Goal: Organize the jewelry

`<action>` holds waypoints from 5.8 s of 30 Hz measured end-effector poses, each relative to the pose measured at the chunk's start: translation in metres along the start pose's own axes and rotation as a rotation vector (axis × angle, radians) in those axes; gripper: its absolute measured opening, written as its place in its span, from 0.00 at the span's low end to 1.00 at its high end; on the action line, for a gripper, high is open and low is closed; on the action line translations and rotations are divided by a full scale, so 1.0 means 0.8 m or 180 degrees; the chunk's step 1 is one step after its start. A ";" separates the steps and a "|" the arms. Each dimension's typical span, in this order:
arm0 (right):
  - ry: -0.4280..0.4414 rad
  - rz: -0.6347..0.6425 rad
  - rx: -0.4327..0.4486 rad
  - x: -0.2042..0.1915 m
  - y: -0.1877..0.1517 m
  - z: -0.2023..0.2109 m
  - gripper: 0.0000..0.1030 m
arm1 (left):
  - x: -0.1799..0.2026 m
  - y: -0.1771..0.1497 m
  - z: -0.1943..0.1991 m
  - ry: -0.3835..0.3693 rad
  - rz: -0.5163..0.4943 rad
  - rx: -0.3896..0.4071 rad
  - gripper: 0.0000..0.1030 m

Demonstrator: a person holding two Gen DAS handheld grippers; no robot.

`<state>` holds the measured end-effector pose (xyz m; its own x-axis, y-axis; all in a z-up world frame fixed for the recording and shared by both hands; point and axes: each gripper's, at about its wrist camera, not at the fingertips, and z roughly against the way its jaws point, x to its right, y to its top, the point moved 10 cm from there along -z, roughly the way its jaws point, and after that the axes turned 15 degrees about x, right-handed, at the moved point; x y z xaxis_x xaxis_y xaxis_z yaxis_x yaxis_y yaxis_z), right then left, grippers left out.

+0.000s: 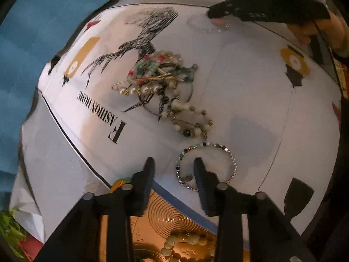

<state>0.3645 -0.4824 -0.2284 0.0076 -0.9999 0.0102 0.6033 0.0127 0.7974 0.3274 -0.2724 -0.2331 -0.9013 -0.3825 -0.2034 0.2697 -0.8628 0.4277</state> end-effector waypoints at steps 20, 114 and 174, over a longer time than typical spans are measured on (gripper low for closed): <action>-0.0176 0.0042 0.0299 -0.014 0.036 0.155 0.07 | -0.020 -0.004 0.164 0.0446 0.1503 0.0877 0.02; -0.0158 0.0518 -0.0436 -0.303 -0.051 0.075 0.61 | -0.076 -0.432 0.205 0.1797 0.3654 0.0280 0.79; 0.0124 -0.0599 -0.0296 -0.132 -0.003 0.011 0.75 | -0.010 -0.107 0.130 0.1281 0.2512 0.0437 0.86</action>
<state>0.3552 -0.3765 -0.2265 -0.0823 -0.9840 -0.1583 0.6679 -0.1724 0.7240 0.2765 -0.1610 -0.1761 -0.2766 -0.9570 -0.0878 0.6945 -0.2622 0.6701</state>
